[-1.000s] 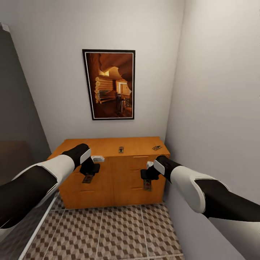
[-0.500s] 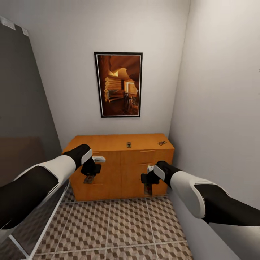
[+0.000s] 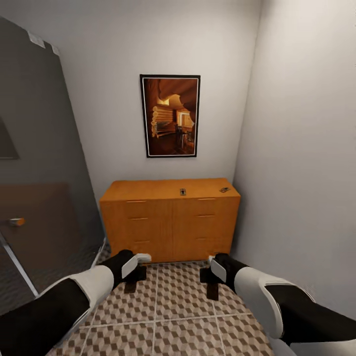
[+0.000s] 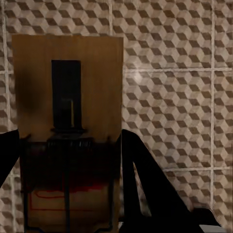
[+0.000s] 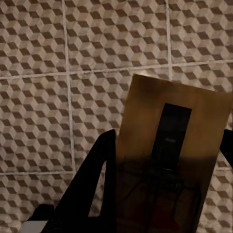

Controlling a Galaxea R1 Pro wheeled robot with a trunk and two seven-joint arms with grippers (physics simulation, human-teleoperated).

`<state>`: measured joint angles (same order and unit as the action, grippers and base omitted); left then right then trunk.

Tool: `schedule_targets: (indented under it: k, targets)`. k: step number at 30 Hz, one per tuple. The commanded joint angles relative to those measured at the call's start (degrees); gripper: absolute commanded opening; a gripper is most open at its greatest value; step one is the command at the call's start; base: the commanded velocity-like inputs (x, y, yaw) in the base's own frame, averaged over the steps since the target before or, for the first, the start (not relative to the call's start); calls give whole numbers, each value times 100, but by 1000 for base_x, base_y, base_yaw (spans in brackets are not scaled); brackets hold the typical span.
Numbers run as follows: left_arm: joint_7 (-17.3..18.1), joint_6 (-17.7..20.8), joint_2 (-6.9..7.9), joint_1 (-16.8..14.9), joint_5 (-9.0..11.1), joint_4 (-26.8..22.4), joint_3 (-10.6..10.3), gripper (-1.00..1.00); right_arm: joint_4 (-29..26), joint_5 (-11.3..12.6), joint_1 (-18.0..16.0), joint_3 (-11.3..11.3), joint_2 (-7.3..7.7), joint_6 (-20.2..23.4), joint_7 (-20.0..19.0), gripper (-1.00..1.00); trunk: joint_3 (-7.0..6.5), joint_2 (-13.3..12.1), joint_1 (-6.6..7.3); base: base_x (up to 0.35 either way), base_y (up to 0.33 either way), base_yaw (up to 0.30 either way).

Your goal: Take the four mousetraps from the cabinet in the bathroom and place them on the bathroom floor. Make sure all four end up on the same floor surface, and ensure that at least two of them are either under or directly next to the same bathroom sink.

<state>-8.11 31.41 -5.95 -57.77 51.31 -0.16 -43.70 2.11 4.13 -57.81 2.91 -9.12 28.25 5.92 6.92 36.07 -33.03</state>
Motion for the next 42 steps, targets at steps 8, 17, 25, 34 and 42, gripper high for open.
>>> schedule_targets:
  k: [8,17,25,34,42]
  targets:
    - [-463,-2186,29,1692,882,-2,-18,-100,9,61,1117,27,103,-835,124,-100,12,9,0,-312,145,0]
    - [-496,-2730,86,2241,1393,-2,-19,-100,9,70,1907,32,441,-1821,85,-100,12,9,0,-307,179,0]
    - [-541,-3091,221,2495,1528,-2,-18,-100,9,340,2423,34,664,-2805,44,-100,13,9,0,-307,171,9]
    - [-593,-3055,-236,2617,1601,-2,-20,-100,9,659,2574,34,994,-3027,-190,-100,51,9,0,-327,44,187]
    - [-667,-3123,-57,2645,1609,-2,-16,-100,5,732,2614,35,974,-3067,-190,-100,94,9,0,-336,3,230]
